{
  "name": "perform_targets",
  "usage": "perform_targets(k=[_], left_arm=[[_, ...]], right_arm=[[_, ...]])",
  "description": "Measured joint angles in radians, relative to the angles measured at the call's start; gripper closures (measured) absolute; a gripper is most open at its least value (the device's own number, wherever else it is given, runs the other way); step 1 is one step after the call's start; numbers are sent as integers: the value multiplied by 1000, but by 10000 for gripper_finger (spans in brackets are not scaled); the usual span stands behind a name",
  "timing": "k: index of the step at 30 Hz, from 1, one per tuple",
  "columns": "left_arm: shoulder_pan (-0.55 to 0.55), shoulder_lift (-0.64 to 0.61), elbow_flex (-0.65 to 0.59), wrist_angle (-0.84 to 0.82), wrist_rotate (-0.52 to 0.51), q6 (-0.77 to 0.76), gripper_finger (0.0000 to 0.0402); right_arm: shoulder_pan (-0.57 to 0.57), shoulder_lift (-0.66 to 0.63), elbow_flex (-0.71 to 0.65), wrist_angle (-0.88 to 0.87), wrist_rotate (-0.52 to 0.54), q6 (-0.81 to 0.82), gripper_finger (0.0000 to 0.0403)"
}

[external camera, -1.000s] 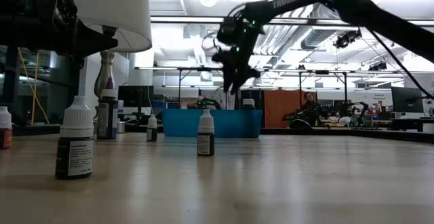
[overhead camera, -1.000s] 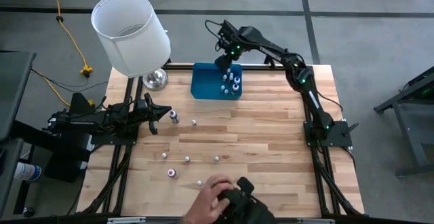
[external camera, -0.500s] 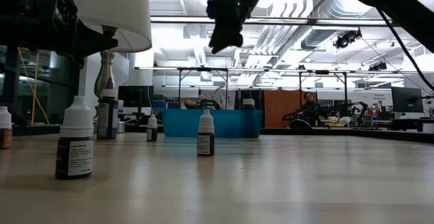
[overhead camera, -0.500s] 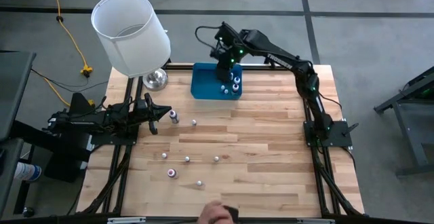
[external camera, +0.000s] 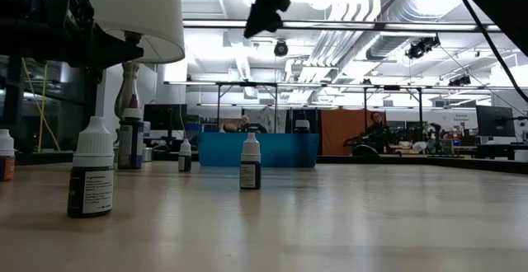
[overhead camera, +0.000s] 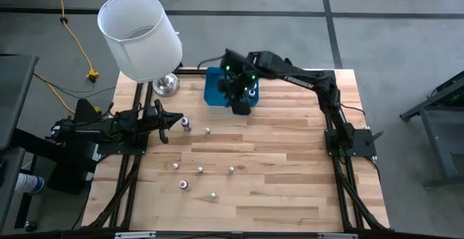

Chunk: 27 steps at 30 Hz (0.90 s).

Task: Pick & Place food coloring
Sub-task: Put the small light blue food coloring bottle into the blue bin

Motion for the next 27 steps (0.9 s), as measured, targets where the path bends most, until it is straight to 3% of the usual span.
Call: perform_targets(k=[8,16,20,27], left_arm=[[0,0,0,0,0,0,401],[0,0,0,0,0,0,401],[0,0,0,0,0,0,401],[0,0,0,0,0,0,401]], right_arm=[[114,-1,-61,-20,16,-49,249],[188,0,-257,-18,130,-24,249],[207,0,-375,52,150,139,249],[207,0,-501,258,140,566,249]])
